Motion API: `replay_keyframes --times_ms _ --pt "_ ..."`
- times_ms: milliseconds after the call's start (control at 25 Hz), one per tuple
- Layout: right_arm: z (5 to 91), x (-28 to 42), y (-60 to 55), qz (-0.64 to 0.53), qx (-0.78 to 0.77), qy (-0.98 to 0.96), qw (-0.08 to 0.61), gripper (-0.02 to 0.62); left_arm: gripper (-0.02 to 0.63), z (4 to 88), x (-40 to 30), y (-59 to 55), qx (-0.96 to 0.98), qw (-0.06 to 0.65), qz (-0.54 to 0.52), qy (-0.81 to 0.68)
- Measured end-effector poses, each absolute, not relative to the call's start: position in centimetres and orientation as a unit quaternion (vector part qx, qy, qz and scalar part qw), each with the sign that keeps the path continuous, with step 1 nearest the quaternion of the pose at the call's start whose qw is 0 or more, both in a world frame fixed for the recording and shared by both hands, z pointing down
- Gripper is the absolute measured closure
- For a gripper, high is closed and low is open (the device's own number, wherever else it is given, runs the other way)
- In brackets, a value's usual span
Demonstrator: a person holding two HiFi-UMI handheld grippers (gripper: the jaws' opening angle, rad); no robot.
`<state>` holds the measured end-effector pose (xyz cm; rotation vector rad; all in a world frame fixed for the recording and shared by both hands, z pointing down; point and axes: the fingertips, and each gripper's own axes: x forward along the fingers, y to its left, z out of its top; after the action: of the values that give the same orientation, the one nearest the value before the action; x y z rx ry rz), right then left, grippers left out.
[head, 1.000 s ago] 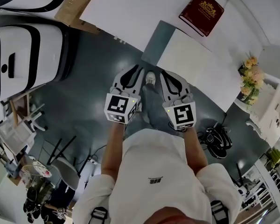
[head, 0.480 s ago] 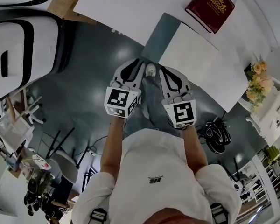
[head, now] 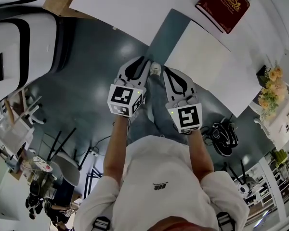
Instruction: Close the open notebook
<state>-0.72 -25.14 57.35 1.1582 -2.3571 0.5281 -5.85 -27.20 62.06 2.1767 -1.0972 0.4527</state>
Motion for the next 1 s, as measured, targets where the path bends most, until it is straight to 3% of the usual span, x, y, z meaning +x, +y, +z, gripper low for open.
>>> replay_keyframes --times_ms 1000 --pt "58.8 -0.3 -25.0 0.206 0.421 -0.853 0.228 0.598 0.606 67.4 -5.1 -27.9 0.811 0.388 0.166 -0.404"
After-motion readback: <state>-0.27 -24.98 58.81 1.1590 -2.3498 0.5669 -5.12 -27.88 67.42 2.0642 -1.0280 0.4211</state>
